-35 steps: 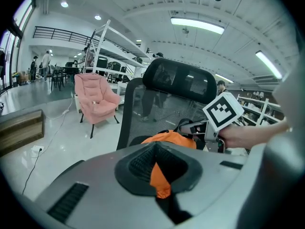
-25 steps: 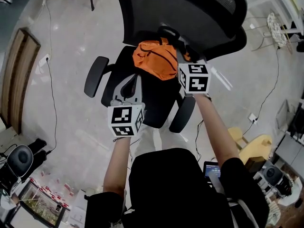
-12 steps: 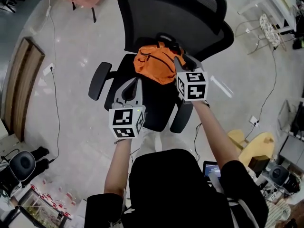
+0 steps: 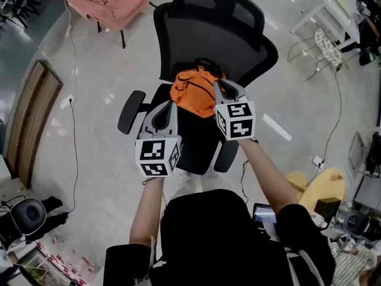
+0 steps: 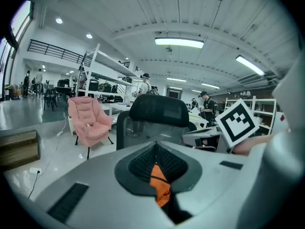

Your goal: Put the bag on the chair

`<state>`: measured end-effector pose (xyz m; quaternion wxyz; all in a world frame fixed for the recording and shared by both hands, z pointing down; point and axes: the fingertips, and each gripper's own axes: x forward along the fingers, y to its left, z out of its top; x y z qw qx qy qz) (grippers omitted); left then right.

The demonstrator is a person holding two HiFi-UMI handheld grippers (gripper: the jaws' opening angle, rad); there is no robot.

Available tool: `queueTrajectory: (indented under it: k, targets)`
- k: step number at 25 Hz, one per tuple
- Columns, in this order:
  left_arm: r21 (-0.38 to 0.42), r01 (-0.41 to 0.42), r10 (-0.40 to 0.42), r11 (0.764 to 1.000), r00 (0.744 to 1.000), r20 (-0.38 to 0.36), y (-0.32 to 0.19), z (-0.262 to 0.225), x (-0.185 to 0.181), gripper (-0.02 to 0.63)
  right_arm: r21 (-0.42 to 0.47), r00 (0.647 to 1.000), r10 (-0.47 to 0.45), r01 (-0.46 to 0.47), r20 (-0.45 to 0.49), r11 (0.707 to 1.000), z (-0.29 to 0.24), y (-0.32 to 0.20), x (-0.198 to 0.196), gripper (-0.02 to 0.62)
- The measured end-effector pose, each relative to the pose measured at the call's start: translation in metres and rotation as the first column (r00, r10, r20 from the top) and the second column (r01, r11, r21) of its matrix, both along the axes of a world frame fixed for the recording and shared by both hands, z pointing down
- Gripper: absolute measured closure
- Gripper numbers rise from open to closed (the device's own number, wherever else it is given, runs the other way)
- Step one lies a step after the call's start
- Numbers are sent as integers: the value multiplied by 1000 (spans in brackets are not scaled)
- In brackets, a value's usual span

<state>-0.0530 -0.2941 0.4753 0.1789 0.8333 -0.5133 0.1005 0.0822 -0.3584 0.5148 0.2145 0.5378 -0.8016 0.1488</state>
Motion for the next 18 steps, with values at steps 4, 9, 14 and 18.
queueTrajectory:
  k: [4, 9, 14, 18]
  targets:
    - [49, -22, 23, 999, 1000, -13, 11, -28, -1, 595, 49, 999, -20, 19, 30, 999, -32, 17, -16, 591]
    - [103, -29, 31, 994, 999, -20, 28, -59, -12, 595, 102, 994, -48, 38, 96, 994, -72, 44, -37, 594]
    - [156, -48, 51, 987, 999, -12, 45, -84, -26, 595, 163, 987, -70, 47, 142, 985, -107, 67, -61, 594]
    - [202, -62, 64, 977, 998, -5, 60, -102, -32, 595, 212, 982, -91, 54, 165, 976, -129, 87, -75, 594]
